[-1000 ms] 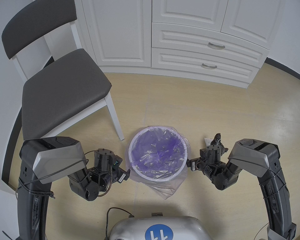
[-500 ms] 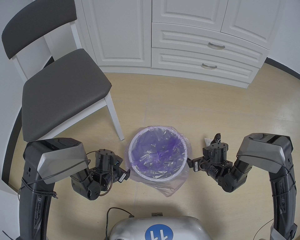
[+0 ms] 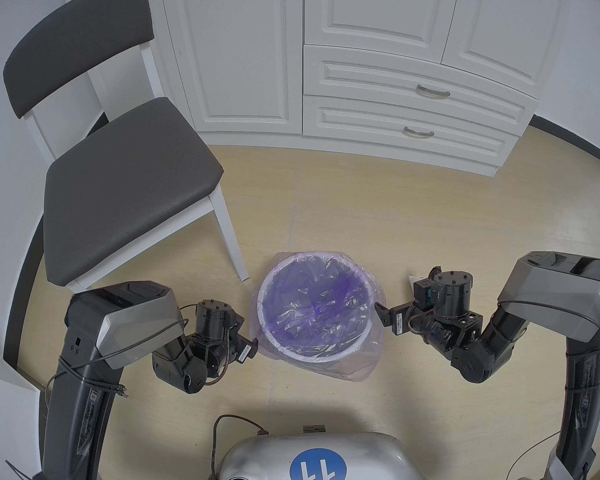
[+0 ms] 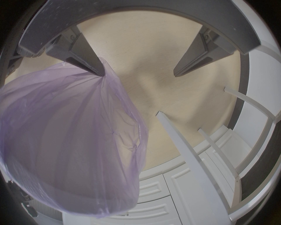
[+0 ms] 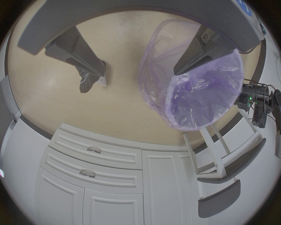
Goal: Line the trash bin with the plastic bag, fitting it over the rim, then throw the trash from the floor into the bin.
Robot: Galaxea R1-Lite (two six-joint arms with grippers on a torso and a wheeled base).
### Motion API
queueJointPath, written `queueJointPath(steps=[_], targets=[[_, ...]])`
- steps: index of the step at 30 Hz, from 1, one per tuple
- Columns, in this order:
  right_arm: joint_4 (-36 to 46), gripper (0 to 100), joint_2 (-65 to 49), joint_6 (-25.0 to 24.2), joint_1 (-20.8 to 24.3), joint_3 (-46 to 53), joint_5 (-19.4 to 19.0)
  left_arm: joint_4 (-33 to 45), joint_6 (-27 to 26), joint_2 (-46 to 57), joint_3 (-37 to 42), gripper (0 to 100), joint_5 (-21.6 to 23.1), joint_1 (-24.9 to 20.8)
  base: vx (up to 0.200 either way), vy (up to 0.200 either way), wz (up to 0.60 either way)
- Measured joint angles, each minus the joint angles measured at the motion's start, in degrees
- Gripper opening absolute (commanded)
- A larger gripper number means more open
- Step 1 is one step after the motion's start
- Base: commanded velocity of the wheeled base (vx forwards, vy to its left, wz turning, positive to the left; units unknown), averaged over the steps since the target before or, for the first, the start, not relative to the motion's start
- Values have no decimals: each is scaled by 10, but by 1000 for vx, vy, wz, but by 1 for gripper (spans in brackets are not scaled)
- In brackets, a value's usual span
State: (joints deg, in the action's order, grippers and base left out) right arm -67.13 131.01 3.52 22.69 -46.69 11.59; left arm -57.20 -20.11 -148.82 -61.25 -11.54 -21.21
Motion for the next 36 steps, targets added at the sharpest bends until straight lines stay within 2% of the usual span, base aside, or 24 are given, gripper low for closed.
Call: queueJointPath(steps=[10, 16, 22, 30, 36], targets=[[-11, 100, -23, 21, 1, 23, 14, -18, 6, 7, 17, 100, 5, 1, 0, 0, 0], [-65, 100, -40, 53, 7, 61, 16, -20, 5, 44, 60, 100, 29, -3, 0, 0, 0], [-110, 100, -75, 85, 17, 118, 17, -21, 2, 97, 113, 100, 46, -9, 0, 0, 0], [-115, 100, -169, 104, 32, 202, 13, -21, 5, 173, 191, 100, 92, -11, 0, 0, 0], [-115, 100, -215, 107, 48, 227, 13, -47, 7, 221, 270, 100, 102, -16, 0, 0, 0]])
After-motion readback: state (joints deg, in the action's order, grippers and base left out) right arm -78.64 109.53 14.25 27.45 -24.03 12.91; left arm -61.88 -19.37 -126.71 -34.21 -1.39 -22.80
